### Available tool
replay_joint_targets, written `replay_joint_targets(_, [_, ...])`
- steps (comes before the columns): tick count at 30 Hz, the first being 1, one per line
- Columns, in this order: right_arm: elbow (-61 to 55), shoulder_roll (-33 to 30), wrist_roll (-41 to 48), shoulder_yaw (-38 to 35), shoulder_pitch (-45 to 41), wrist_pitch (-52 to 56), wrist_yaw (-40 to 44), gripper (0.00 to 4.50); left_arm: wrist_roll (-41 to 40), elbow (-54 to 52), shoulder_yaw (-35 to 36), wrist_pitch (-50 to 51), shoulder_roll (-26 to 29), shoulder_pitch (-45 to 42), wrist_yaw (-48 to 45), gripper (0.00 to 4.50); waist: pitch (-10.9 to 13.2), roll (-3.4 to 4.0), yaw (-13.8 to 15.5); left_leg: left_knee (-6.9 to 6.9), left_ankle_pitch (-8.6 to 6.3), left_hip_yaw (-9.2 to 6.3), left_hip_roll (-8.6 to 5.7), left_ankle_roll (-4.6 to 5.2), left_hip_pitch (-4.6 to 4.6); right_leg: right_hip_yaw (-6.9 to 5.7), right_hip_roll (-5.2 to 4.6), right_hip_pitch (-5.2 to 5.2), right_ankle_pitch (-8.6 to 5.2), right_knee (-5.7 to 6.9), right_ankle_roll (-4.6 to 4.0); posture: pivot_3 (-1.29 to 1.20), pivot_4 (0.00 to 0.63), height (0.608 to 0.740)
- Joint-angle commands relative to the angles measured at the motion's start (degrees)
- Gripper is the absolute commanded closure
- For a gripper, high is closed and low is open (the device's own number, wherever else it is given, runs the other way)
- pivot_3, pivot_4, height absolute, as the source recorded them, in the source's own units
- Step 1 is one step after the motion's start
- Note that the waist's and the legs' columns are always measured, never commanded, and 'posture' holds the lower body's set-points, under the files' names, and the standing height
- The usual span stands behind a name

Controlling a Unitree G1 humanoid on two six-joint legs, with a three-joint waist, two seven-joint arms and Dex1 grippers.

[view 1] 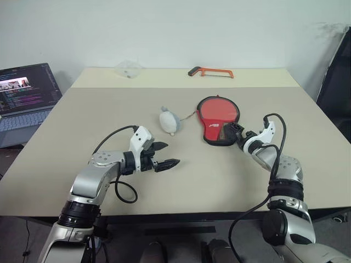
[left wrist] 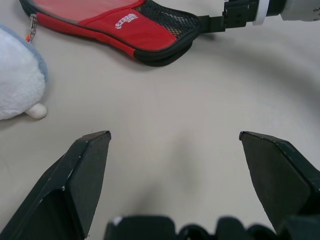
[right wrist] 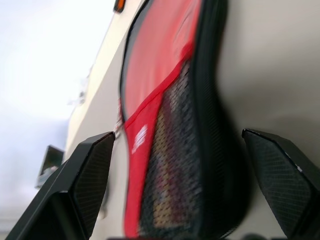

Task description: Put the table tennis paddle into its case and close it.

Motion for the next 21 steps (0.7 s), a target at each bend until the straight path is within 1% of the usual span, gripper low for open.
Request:
replay_joint_targets(1, [-1.5,1.4,1.8,1.1,-1.1,1.8,-0.5,0.0,-0.5,-2.7,0.8,-0.6,0.7,-0.1,0.1,0.01,0.0,0.0,0.0,-0.01,0.0,0.0,0.0,0.0,0.0,0.0,0.0,0.0,0.0,0.0,0.0,0.0,0.15,0.74])
replay_joint_targets(11, [-4.4,2.6,5.3,0.1,-0.8,4.9,-2.9,0.0,-0.6,-3.0,0.3,-0.5,0.4,-0.3,0.2,0.01,0.0,0.0,0.0,-0.05,0.0,0.0,0.0,0.0,-0.02,-0.01,0.0,-0.04,-0.03,0.0,-0.04,0.0,0.15,0.74])
replay_joint_targets(17, [-9.3,2.8,8.7,-0.4,2.5,9.8,-6.2,0.0,-0.4,-3.0,-0.1,-0.6,0.4,-0.3,0.0,0.01,0.0,0.0,0.1,-0.08,0.0,-0.02,0.0,0.0,-0.05,-0.03,0.0,-0.06,-0.06,0.0,-0.07,0.0,0.15,0.74])
replay_joint_targets(21, [-12.3,4.1,11.1,-0.4,4.6,11.6,-8.5,0.0,-0.3,-3.0,-0.4,-0.6,0.3,-0.4,-0.1,0.01,0.0,0.0,0.1,-0.08,0.0,-0.01,-0.01,0.0,-0.07,-0.03,-0.01,-0.07,-0.07,-0.01,-0.06,0.0,0.15,0.74])
